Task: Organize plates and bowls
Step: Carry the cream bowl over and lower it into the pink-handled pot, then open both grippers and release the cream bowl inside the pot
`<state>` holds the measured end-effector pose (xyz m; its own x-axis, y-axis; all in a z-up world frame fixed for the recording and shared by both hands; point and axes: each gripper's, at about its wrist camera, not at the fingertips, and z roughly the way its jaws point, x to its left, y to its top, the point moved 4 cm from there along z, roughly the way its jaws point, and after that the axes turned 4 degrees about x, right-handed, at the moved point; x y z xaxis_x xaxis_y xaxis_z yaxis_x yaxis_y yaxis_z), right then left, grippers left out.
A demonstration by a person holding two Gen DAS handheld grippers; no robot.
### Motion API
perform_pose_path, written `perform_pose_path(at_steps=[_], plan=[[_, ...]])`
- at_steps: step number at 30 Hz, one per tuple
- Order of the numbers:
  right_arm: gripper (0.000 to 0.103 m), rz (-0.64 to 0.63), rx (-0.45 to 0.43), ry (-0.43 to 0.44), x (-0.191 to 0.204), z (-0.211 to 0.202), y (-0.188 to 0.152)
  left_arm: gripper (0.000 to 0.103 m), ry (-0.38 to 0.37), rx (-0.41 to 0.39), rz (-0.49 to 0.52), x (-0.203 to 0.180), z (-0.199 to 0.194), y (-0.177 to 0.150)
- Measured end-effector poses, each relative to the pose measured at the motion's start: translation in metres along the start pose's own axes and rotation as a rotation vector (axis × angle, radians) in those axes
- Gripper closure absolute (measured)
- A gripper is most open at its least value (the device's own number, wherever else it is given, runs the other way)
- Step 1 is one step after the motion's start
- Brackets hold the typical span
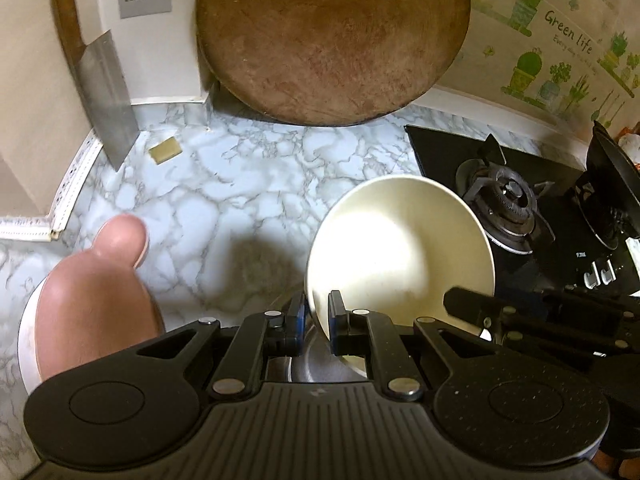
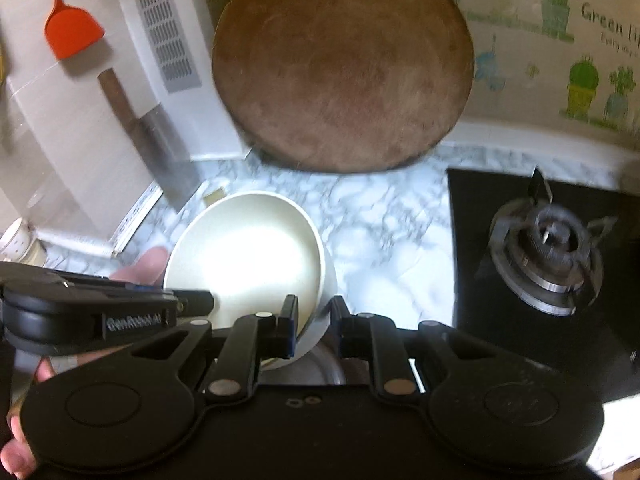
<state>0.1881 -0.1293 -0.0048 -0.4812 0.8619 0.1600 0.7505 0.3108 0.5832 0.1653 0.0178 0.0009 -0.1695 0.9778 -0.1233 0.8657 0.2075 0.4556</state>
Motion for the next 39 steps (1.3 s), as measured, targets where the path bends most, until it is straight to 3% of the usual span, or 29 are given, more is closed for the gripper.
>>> perform_pose_path(at_steps=[13,39], plan=[[0.085,0.038,0.087,0.019,0.001,0.012,-0.055,0.093,-0.002,0.002,-0.009,0.004,0.015,-0.051],[0.084,0.03,0.113,0.009,-0.002,0.031,-0.066,0.093,-0.023,0.017,-0.032,0.011,0.039,-0.065]])
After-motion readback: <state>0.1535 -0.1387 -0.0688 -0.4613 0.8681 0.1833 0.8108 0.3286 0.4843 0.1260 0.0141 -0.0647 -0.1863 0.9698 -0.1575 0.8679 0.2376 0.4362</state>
